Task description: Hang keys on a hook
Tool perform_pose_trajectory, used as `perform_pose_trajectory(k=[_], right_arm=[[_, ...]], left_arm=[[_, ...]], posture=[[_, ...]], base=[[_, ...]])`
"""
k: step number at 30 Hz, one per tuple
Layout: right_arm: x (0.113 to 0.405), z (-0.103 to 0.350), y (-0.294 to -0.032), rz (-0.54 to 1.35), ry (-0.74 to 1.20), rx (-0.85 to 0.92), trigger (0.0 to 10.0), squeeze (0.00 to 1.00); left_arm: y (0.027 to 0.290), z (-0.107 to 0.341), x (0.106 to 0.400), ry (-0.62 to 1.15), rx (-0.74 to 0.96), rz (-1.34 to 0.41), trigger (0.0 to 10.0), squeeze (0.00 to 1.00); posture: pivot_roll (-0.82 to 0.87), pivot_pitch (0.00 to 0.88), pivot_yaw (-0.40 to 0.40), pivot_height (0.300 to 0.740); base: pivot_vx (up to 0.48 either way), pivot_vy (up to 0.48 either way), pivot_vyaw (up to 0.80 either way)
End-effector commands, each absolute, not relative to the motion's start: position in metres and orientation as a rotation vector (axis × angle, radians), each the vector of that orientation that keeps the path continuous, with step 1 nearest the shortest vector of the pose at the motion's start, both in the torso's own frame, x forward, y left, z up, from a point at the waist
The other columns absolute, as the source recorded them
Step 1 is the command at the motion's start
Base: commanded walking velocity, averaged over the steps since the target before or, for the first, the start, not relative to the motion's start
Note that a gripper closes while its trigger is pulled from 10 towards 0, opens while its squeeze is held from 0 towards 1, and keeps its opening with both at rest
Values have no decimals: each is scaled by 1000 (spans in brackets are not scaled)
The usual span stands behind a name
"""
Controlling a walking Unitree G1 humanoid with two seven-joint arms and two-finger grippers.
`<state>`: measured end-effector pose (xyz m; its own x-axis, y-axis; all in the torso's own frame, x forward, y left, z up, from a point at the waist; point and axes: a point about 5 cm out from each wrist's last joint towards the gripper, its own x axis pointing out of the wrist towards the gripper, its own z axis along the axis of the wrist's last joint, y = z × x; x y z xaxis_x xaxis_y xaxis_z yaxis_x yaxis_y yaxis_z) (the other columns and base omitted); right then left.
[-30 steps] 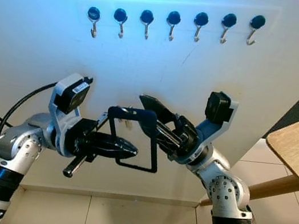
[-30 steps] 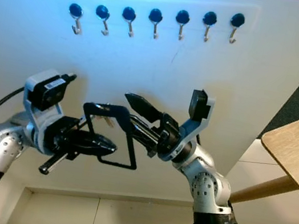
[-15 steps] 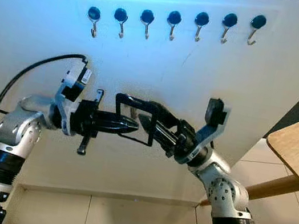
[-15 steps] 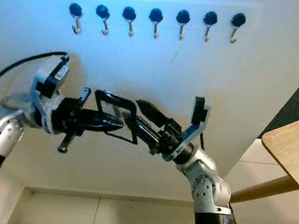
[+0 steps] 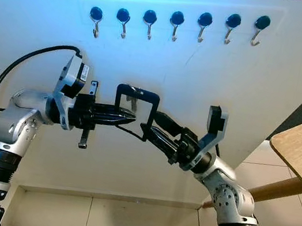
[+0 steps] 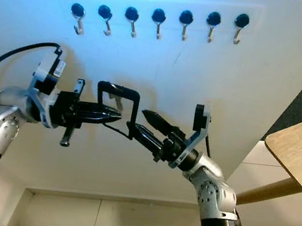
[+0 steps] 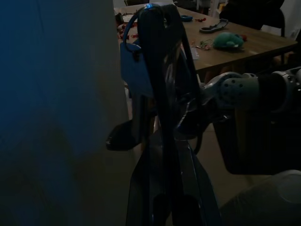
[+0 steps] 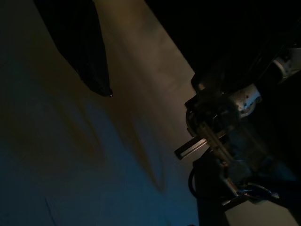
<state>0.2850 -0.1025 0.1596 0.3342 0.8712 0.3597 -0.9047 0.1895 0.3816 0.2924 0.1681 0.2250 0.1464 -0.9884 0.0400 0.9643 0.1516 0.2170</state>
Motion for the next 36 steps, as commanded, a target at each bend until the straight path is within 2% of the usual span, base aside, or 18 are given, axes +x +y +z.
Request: perform_pose_trajectory(k=[1, 14, 23, 36], right_arm=[[268, 165, -87, 1448, -71, 586, 10000, 0], [271, 172, -92, 1451, -100, 602, 10000, 0], [277, 178, -95, 1406, -150, 635, 10000, 0], [277, 184, -89, 1431, -178, 684, 10000, 0]], left_arm=[[178, 230, 300, -209, 178, -1267, 10000, 0], [171, 234, 284, -277, 145, -1373, 10000, 0], [161, 228, 273, -251, 135, -1448, 10000, 0], [150, 225, 273, -246, 163, -1449, 10000, 0]], posture=[[-95, 111, 98, 740], [-94, 114, 94, 740], [-89, 115, 91, 740], [-88, 112, 91, 740]], base=[[0, 0, 0], [0, 0, 0], [0, 0, 0], [0, 0, 0]])
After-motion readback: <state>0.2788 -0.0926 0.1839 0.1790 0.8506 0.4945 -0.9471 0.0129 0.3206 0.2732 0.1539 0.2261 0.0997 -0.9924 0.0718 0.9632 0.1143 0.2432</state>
